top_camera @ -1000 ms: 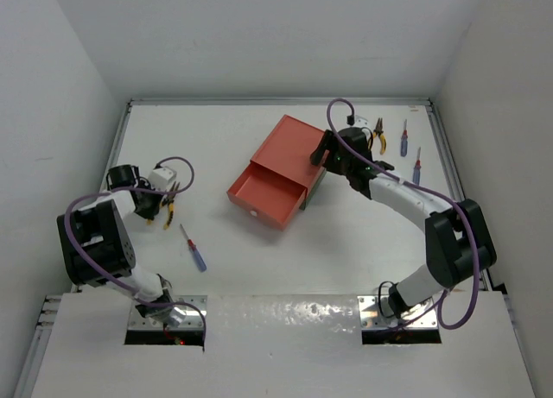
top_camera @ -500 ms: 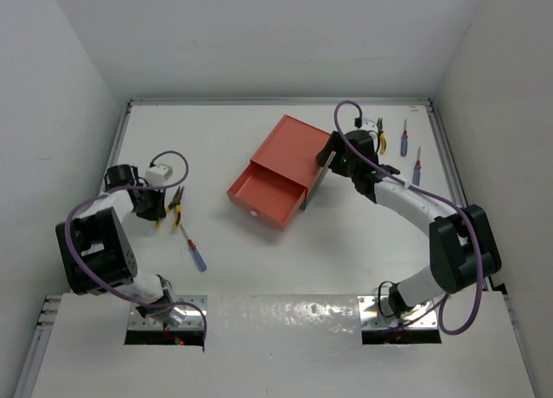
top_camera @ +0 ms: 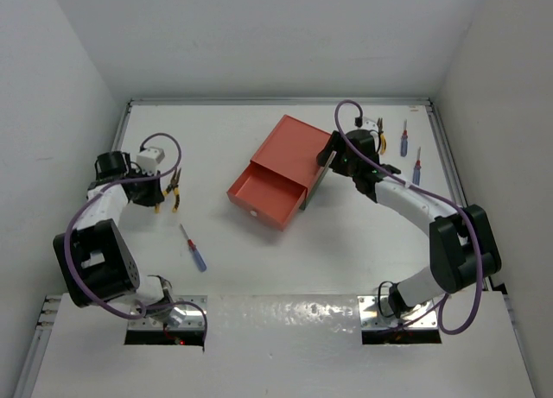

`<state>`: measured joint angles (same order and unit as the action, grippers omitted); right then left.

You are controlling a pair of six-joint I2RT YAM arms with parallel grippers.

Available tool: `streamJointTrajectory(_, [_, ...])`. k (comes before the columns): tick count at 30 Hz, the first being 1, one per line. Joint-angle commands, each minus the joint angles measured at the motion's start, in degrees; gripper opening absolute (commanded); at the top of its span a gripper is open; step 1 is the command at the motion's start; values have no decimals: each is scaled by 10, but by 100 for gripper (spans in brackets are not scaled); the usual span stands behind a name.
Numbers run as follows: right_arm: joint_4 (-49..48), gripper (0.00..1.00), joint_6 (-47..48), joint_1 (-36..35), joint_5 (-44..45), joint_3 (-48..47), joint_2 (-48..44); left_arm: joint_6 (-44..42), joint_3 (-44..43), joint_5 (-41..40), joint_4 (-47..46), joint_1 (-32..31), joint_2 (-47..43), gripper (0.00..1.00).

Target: Sort the tools into containers

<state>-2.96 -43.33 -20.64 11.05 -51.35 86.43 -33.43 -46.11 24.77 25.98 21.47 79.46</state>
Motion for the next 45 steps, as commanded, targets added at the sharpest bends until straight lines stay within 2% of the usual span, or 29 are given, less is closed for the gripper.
streamJointTrajectory(1, [40, 74, 26, 4, -2, -10, 9, 13, -77, 41, 7, -5, -26, 0])
streamJointTrajectory(4, [43, 74, 26, 4, 0, -14, 9, 16, -147, 31, 42, -35, -27, 0])
streamJointTrajectory(7, [45, 74, 22, 4, -1, -18, 13, 19, -209, 10, 78, -104, -32, 0])
streamJointTrajectory(8, [47, 74, 22, 4, -1, -20, 14, 19, -233, 4, 95, -146, -33, 0])
streamJointTrajectory(11, [50, 74, 19, 4, -1, -23, 12, 26, -269, 19, 124, -208, -46, 0])
streamJointTrajectory(16, [53, 74, 18, 4, 3, -18, 9, 27, -278, -16, 152, -338, -69, 0])
streamJointTrajectory(24, [60, 74, 15, 3, 1, -17, 5, 15, -297, -68, 249, -453, -40, 0])
streamJointTrajectory(30, [59, 74, 11, 3, 2, -12, 2, 30, -329, -80, 295, -489, 2, 0])
streamJointTrajectory(36, [60, 74, 14, 3, 3, -10, 1, 28, -358, -104, 307, -490, 35, 0])
streamJointTrajectory(41, [53, 73, 8, 3, 3, -13, 2, 22, -400, -104, 358, -494, 87, 0])
streamJointTrajectory(45, [54, 73, 7, 3, 1, -33, 16, 5, -402, -109, 356, -496, 86, 0])
